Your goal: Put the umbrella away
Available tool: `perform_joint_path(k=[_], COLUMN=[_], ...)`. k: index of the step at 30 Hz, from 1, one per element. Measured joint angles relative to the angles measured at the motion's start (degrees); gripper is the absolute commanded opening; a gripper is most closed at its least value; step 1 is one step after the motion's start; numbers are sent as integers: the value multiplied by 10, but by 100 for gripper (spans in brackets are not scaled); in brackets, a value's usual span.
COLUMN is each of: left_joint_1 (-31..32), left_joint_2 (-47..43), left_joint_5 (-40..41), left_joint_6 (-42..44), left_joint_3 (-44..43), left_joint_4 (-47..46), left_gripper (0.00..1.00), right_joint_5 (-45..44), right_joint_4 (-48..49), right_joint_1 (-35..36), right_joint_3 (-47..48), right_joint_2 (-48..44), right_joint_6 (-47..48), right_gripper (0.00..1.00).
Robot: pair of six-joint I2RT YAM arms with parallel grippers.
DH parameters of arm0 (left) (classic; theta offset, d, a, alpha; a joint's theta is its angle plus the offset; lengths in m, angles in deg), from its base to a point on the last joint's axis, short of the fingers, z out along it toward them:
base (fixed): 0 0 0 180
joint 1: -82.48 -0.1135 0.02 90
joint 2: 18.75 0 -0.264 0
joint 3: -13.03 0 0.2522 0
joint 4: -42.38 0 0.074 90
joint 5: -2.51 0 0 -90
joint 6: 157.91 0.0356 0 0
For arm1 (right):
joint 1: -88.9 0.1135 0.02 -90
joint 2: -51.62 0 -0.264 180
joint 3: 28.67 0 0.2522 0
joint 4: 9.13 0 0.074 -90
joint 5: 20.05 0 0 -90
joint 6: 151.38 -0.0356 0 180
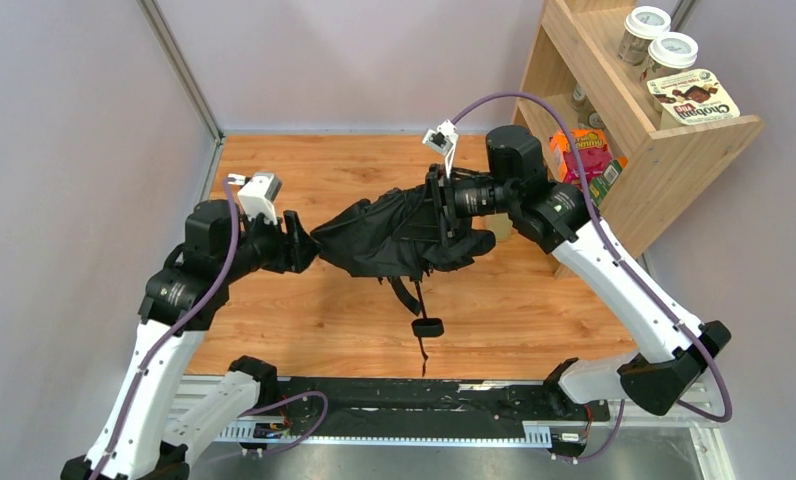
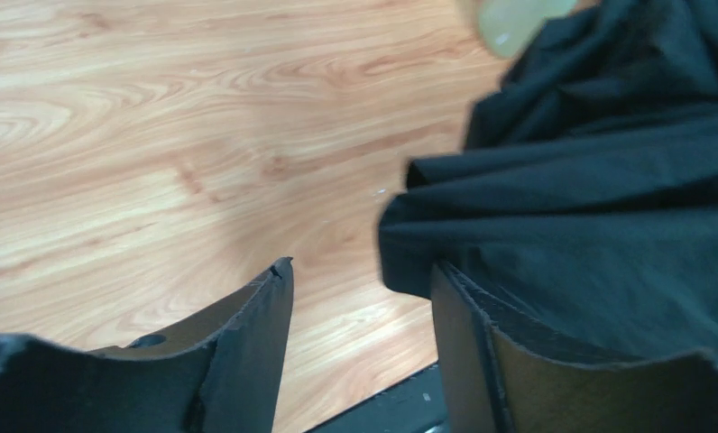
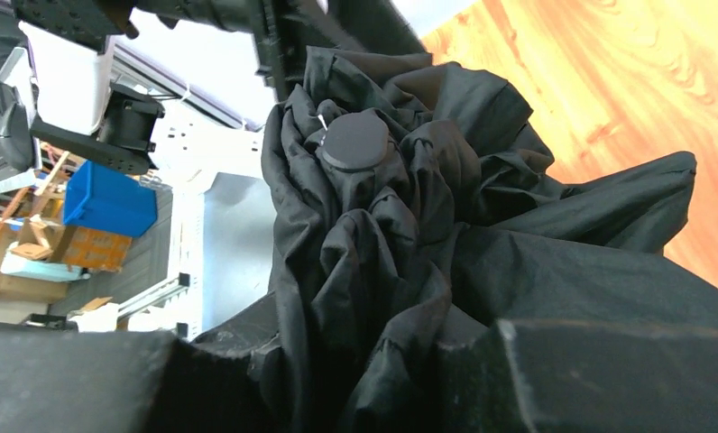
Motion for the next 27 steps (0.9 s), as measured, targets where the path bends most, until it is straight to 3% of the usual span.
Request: perform_joint_path(k=[4, 7, 14, 17, 22, 27], left_joint_1=[0, 0, 0, 0, 0, 0], left_joint_2=[-28, -45, -138, -189, -235, -257], left_joint_5=[-36, -23, 134, 168, 188, 188], left_joint_6=[-3, -3, -24, -41, -77, -108], left_joint_3=[-13, -35, -30, 0, 56, 92], left_joint_4=[-9, -7, 7, 4, -1, -2], left_gripper=[71, 72, 75, 75, 74, 74], right_joint_5=[-31, -108, -347, -469, -711, -831], right_joint_4=[-21, -67, -111, -96, -10, 80], right_joint_1=[0, 5, 9, 22, 87, 131], right_joint_3=[24, 47, 102, 127, 160, 110], right_joint_2=[8, 21, 64, 91, 182, 281], right_joint_6=[30, 74, 186, 257, 465, 588], right_gripper=[0, 0, 0, 0, 0, 0])
